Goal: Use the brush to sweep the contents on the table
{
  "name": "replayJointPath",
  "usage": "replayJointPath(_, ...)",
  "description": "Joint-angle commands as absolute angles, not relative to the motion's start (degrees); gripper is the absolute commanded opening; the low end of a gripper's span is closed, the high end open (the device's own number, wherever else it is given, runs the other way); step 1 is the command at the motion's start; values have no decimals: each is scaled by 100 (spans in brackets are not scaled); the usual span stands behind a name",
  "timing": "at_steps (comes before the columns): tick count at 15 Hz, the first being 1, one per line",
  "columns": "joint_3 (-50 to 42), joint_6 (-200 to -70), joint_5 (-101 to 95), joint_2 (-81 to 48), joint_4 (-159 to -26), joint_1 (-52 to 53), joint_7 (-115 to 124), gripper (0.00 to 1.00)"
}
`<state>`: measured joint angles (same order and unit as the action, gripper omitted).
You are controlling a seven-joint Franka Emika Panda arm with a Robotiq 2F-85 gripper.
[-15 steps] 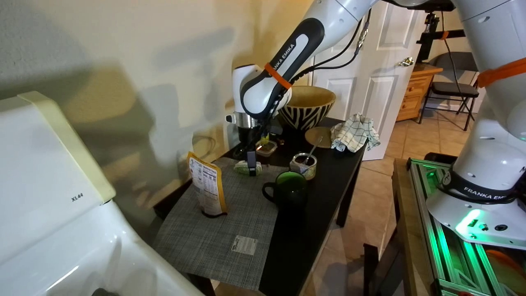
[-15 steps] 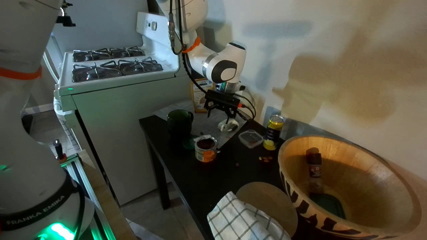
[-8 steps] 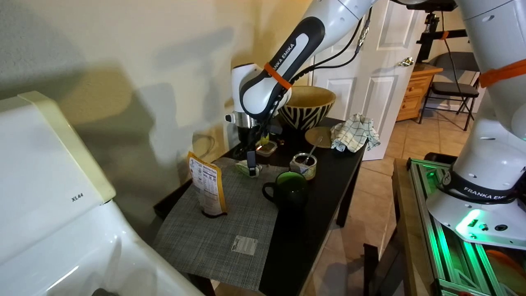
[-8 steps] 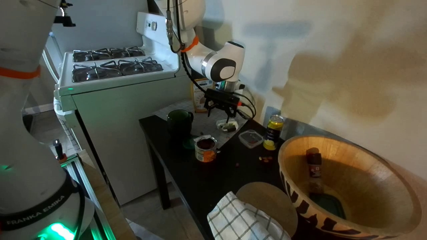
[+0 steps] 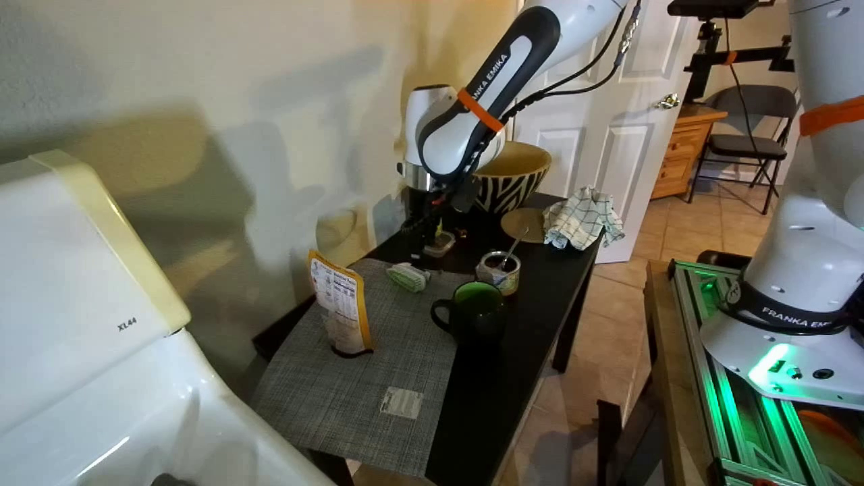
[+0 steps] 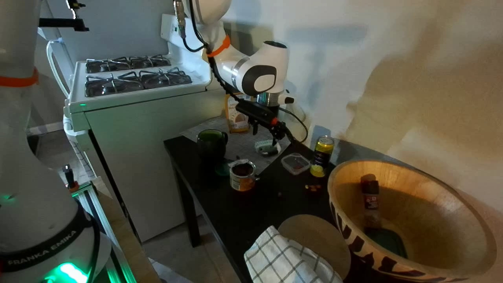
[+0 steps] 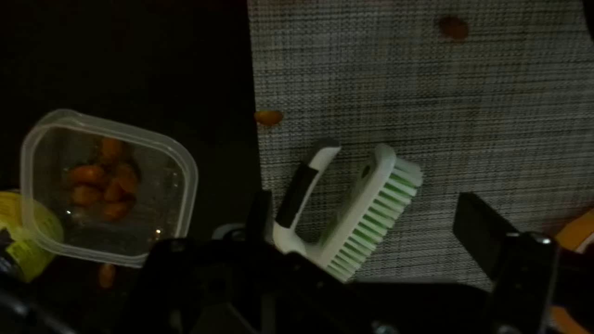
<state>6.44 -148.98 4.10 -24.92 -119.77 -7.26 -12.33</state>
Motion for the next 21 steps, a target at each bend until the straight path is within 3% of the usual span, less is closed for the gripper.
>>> replayJointPath(1,605,-15566,1064,-2311,-12515,-836,-881,100)
replayJointPath(3,911,-16028,1695,-2412,-12587,-1170,-1312,100)
replayJointPath(12,440,-15386,1450,-2837,-11971,-990,-760,100)
replayJointPath(13,382,-15318,1412,-2907,-11875,-952,-685,86)
replayJointPath(14,357,-15273,1405,-2983,-11772,-932,-648,84)
replayJointPath(15,305,-15228,1359,-3065,-11659,-877,-565,72)
replayJointPath(18,220,-15137,1220,-3284,-11397,-691,-345,67)
replayJointPath(21,168,-15059,1090,-3454,-11212,-497,-134,73)
